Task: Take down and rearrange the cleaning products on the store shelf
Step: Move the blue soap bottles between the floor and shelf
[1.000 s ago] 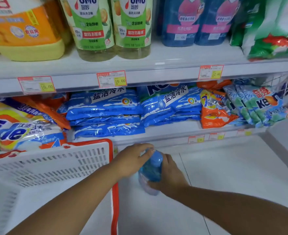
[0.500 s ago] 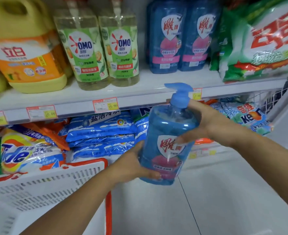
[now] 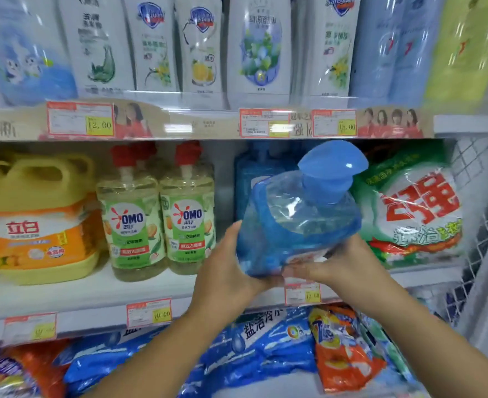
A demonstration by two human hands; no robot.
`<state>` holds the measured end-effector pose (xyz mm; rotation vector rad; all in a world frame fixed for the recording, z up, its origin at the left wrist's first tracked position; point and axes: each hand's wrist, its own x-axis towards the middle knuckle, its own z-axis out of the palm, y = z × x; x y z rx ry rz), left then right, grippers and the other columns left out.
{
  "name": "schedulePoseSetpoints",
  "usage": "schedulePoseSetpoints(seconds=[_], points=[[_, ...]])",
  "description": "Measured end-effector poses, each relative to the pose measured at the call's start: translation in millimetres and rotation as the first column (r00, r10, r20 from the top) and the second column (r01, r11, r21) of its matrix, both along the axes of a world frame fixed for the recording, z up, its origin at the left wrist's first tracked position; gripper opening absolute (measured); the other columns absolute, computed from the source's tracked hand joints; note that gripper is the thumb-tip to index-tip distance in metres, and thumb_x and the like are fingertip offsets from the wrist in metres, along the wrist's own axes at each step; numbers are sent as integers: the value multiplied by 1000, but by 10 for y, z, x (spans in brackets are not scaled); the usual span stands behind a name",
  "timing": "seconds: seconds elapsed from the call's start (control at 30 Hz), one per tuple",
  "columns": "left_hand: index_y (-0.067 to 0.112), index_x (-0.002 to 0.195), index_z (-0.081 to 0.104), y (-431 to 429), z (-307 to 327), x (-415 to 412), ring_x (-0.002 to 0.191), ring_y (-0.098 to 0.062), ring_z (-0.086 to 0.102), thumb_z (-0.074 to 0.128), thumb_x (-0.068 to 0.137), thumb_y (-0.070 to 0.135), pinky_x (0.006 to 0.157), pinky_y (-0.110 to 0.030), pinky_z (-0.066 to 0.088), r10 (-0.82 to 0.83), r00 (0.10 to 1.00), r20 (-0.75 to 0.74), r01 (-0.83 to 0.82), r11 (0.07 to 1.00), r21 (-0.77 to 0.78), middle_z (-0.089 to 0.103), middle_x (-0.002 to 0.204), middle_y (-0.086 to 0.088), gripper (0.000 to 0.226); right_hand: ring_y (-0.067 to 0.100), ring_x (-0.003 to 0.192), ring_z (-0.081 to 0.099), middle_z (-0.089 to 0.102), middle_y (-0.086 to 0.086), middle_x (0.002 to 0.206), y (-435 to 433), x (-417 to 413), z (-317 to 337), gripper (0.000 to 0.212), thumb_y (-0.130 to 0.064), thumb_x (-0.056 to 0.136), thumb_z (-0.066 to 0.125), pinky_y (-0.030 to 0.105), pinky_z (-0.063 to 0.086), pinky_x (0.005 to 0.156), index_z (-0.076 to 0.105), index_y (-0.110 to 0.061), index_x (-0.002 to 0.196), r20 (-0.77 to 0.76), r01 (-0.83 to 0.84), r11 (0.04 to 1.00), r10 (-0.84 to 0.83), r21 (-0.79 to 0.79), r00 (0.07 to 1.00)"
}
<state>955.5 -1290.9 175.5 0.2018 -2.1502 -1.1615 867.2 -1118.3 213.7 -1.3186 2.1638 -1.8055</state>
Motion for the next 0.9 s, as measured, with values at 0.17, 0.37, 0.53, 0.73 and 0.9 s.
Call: schedulePoseSetpoints(seconds=[0.17,0.37,0.53,0.73,0.9], points=[[59,113,40,-55,-52,-440,104,13,54,93,51,51,92,-32,53,8,1000,24,-8,1000,0,59,111,32,82,-3,96,67,73,-10,108,-91,-316,22,87,-10,56,93,8,49,73,53,-10,133,-60,30,1000,-30,0,998],[49,116,41,-109,-197,-722,100,6,63,87,59,55,90,-33,55,-70,986,148,76,997,-33,65,111,25,73,9,103,70,73,-6,112,-110,-741,-95,87,-21,58,94,29,57,89,50,-14,132,-10,46,998,-46,51,999],[46,148,-3,-85,-273,-877,123,-13,56,72,70,67,97,-41,51,40,975,218,0,983,-182,49,145,15,111,11,104,70,73,-8,114,-150,-958,-4,99,-47,47,96,43,54,96,47,-27,130,32,9,996,-12,93,999],[34,154,-13,-57,-372,-885,146,-9,19,53,82,73,111,-31,33,205,969,138,-136,908,-396,9,163,12,105,-13,42,53,62,-6,87,-109,-909,14,56,-4,76,80,4,34,35,47,-15,119,76,118,988,-126,102,989],[43,152,-10,-107,-420,-919,142,-5,26,52,92,58,106,-27,36,161,985,58,-120,890,-439,17,160,17,88,-1,94,69,72,-6,112,-91,-1086,-206,73,-28,61,84,13,55,77,53,-19,127,77,122,992,-123,19,989]])
